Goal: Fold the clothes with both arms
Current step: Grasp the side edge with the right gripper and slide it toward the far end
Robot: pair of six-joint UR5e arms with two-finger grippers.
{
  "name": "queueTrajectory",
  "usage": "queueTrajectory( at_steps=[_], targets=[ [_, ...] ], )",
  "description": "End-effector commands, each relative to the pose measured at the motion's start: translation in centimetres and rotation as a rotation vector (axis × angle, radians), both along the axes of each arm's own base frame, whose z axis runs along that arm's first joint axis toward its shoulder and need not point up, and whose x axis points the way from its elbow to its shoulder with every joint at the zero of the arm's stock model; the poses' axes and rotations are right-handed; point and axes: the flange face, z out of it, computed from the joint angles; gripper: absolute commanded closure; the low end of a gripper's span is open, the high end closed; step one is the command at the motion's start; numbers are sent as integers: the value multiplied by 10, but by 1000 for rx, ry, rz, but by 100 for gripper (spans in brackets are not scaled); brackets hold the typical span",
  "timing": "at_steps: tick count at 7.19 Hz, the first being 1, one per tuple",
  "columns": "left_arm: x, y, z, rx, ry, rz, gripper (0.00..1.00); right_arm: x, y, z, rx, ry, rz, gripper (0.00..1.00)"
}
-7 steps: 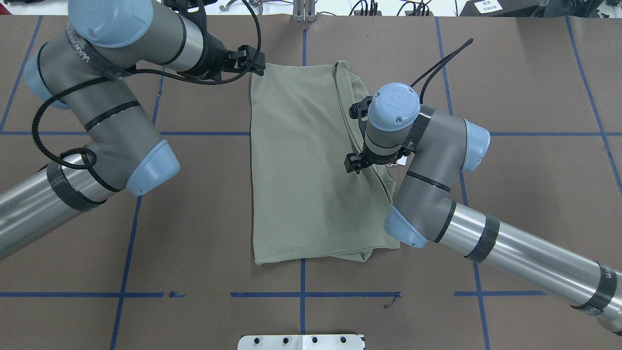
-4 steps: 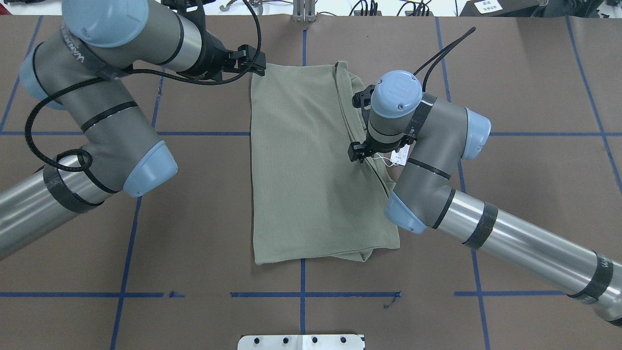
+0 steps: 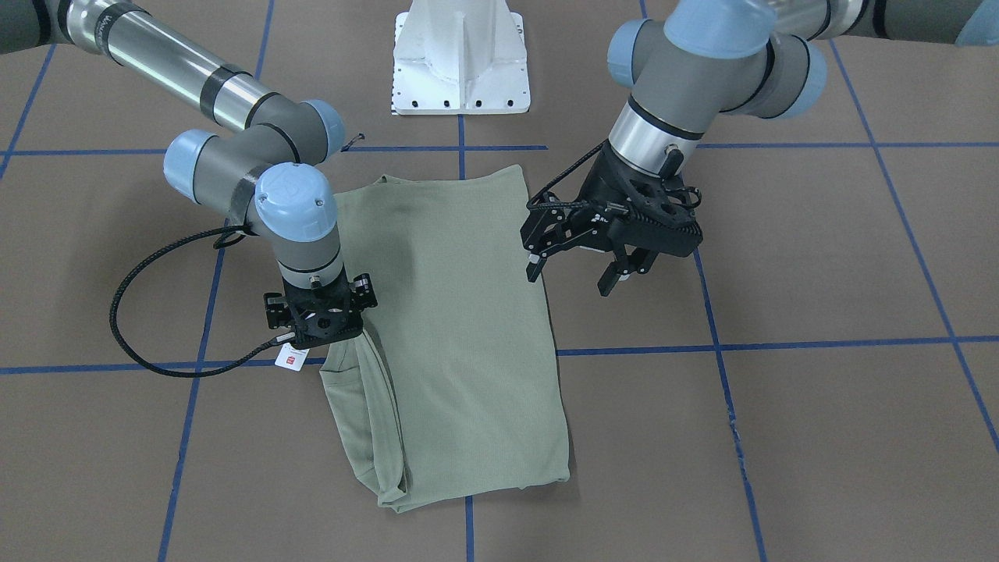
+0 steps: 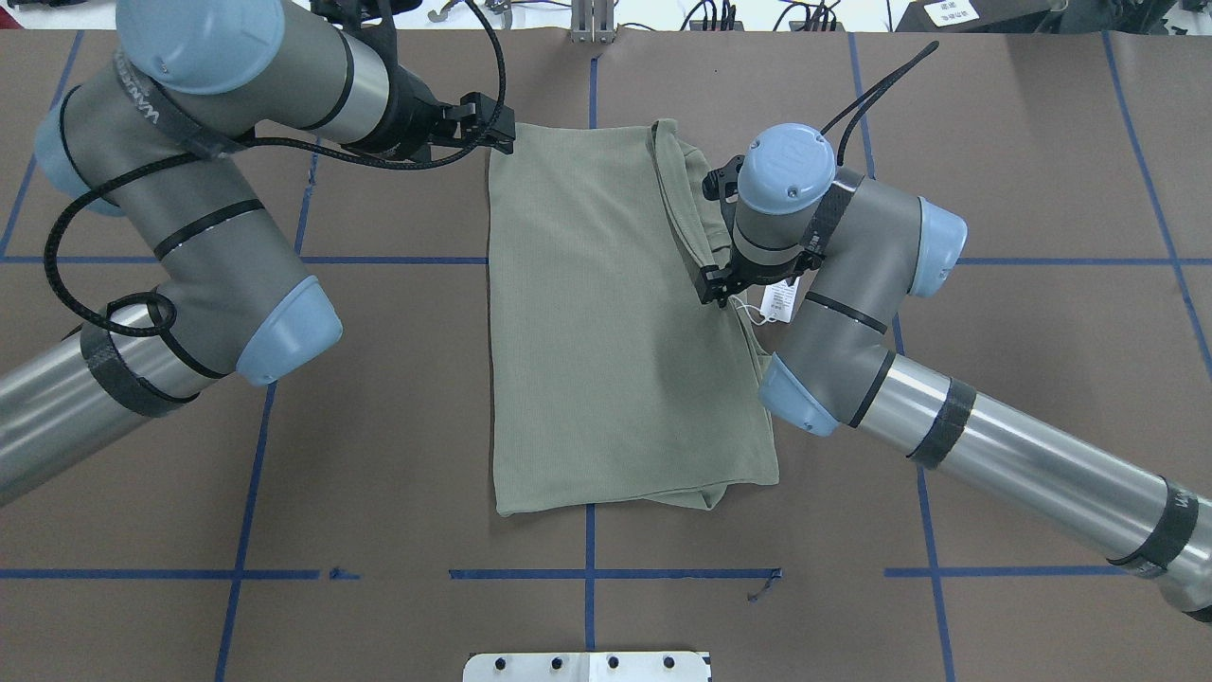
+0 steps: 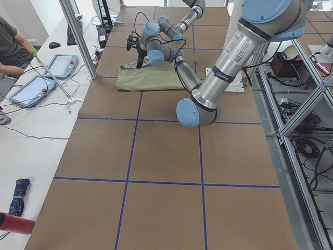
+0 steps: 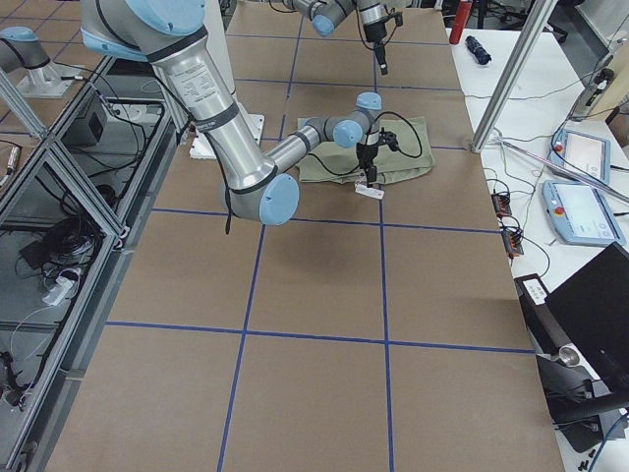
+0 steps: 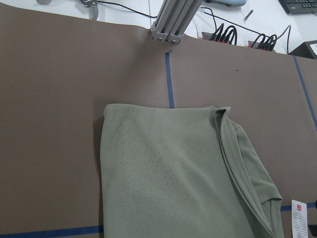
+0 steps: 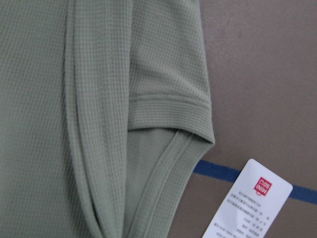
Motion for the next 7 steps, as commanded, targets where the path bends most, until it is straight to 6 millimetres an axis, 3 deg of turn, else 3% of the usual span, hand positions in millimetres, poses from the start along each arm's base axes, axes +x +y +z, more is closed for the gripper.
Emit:
queueTrajectory(
  at_steps=[1, 3, 4, 6, 7],
  targets=[
    [1, 0, 1, -2, -1, 0, 0, 14, -10, 8, 14, 10, -14, 0],
    [-3, 2, 3, -3, -2, -2, 0, 19, -17, 21, 8, 29, -14, 0],
    [-3, 2, 4, -3, -2, -2, 0, 20, -23, 6, 18, 15, -5, 0],
    [-4, 2, 7, -6, -5, -1, 0, -8, -63, -43, 21, 4, 7, 0],
    [-4, 2, 7, -6, -5, -1, 0, -17, -78, -53, 31, -6, 12, 0]
  ],
)
